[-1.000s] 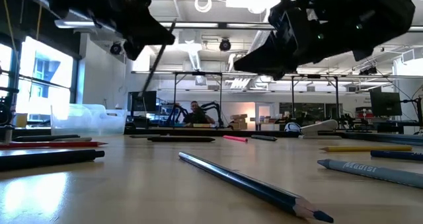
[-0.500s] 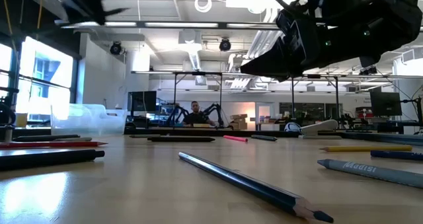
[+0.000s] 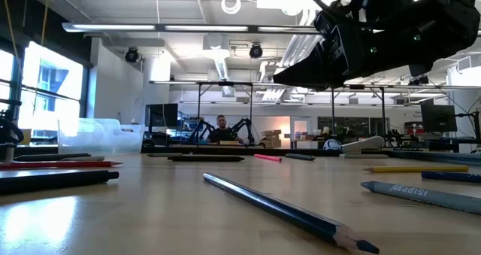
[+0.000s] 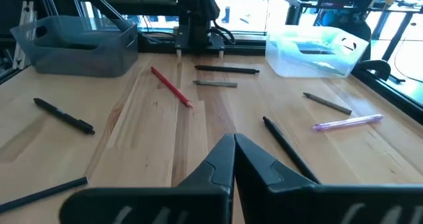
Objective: Sort crayons/erasers/pens/pencils in bins
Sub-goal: Put the green pencil into the black bin
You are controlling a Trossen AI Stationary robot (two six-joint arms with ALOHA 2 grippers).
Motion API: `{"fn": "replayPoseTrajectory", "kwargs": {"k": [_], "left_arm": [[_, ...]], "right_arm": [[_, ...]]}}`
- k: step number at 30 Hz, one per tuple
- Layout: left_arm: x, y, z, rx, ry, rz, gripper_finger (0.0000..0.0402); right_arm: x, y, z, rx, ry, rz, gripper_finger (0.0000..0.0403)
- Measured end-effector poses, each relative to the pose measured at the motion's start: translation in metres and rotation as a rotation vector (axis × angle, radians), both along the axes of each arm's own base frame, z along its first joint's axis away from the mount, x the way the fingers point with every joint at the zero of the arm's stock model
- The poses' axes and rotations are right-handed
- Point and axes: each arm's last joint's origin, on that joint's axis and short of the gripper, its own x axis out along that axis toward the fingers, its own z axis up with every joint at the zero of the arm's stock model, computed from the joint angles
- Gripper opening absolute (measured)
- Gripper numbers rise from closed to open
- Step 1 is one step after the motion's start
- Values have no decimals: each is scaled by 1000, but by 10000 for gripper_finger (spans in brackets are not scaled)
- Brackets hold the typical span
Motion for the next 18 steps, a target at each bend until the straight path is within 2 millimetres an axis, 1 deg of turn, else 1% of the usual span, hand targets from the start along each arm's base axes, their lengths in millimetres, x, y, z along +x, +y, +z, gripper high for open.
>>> {"fn": "replayPoseTrajectory", "kwargs": {"k": [4,10,14,18], "left_arm": [[-15,-15,-19,-17,50,40,9],[-28,-37,-36,-118,62,42,9],[-34,-43,-44,-97,74,84,9],[-34,-44,-47,-69,61,100,9]], "right_arm": [[0,0,0,0,0,0,0],[0,0,0,0,0,0,0],[0,0,0,0,1,0,0],[0,0,0,0,-2,0,0]]}}
